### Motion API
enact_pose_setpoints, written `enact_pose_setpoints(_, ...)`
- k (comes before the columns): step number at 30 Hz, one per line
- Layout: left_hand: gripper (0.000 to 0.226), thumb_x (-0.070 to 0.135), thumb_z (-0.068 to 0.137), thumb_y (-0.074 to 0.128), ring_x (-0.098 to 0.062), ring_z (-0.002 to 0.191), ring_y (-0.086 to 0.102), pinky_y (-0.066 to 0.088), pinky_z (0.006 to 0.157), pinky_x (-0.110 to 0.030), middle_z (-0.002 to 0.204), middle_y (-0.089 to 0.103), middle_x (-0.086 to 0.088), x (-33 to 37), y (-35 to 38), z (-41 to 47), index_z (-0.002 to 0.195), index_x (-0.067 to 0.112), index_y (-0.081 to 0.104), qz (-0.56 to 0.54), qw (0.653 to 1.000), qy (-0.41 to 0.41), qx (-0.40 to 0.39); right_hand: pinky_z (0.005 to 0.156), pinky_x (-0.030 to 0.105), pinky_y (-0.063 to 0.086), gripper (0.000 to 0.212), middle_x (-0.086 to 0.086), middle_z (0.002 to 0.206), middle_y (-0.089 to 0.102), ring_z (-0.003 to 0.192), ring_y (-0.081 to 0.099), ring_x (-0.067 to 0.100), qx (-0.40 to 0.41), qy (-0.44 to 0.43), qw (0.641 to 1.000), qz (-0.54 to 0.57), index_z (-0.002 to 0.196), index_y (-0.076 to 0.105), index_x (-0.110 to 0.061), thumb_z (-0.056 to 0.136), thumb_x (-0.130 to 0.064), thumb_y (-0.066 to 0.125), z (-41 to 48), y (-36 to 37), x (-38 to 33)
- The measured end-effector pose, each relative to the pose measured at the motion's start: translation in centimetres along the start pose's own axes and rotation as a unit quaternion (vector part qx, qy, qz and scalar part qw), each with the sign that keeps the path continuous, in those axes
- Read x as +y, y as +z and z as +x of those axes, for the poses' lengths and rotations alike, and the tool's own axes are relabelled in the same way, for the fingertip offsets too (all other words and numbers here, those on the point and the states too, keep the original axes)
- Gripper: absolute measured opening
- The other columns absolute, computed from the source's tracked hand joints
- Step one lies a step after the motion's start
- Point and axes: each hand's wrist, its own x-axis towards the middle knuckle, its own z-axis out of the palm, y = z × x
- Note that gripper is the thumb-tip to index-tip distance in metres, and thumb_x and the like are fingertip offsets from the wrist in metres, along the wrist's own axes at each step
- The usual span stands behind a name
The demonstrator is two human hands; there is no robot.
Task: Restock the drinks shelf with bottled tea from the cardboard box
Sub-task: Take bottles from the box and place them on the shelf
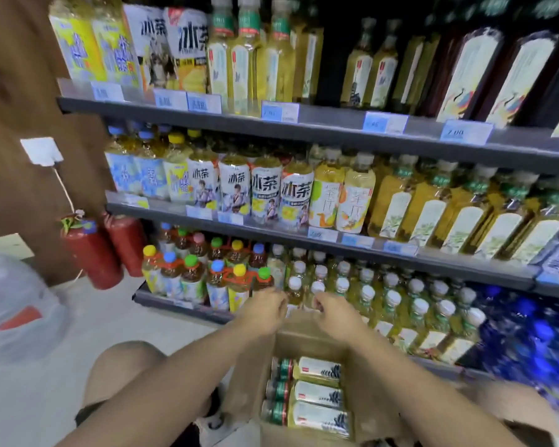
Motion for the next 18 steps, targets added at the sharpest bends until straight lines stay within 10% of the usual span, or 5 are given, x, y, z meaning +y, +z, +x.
enact_pose_setpoints(4,0.018,0.02,0.098,0.048,-0.026,0.099,0.059,0.045,0.072,-0.021,0.113,0.061,-0.015,-3.2,5.7,-2.5,0.107,0.014,0.062,-0.011,0.987,-0.025,-0.161,0.075,0.033,0.045,0.003,0.005,0.099,0.067,0.092,0.061,0.025,-0.159,-0.002,0.987,-0.035,0.089,0.057,-0.022,0.089,-0.025,0.058,-0.7,7.8,2.3)
enact_pose_setpoints(9,0.034,0.033,0.089,0.042,-0.029,0.105,0.061,0.053,0.09,-0.041,0.114,0.061,-0.01,-6.7,9.5,-3.5,0.108,0.019,0.066,-0.004,0.973,-0.062,-0.223,0.085,0.034,0.051,0.027,0.008,0.111,0.069,0.095,0.062,0.025,-0.356,-0.022,0.933,-0.048,0.101,0.068,-0.023,0.085,-0.044,0.063,-1.4,14.6,2.5)
enact_pose_setpoints(14,0.037,0.032,0.076,0.04,-0.024,0.099,0.062,0.055,0.088,-0.041,0.108,0.065,-0.004,-9.7,13.5,-2.8,0.097,0.021,0.068,-0.032,0.961,-0.078,-0.263,0.061,0.03,0.041,0.023,0.007,0.084,0.061,0.076,0.055,0.025,-0.42,-0.016,0.905,-0.065,0.092,0.061,-0.016,0.085,-0.038,0.063,-1.7,18.8,2.0)
enact_pose_setpoints(18,0.027,0.03,0.084,0.047,-0.025,0.106,0.062,0.053,0.092,-0.039,0.115,0.065,-0.005,-8.4,11.5,-3.8,0.1,0.022,0.067,-0.048,0.961,-0.085,-0.259,0.073,0.034,0.051,0.034,0.013,0.1,0.069,0.088,0.065,0.031,-0.427,0.011,0.901,-0.068,0.104,0.066,-0.014,0.083,-0.04,0.06,-2.2,20.6,2.7)
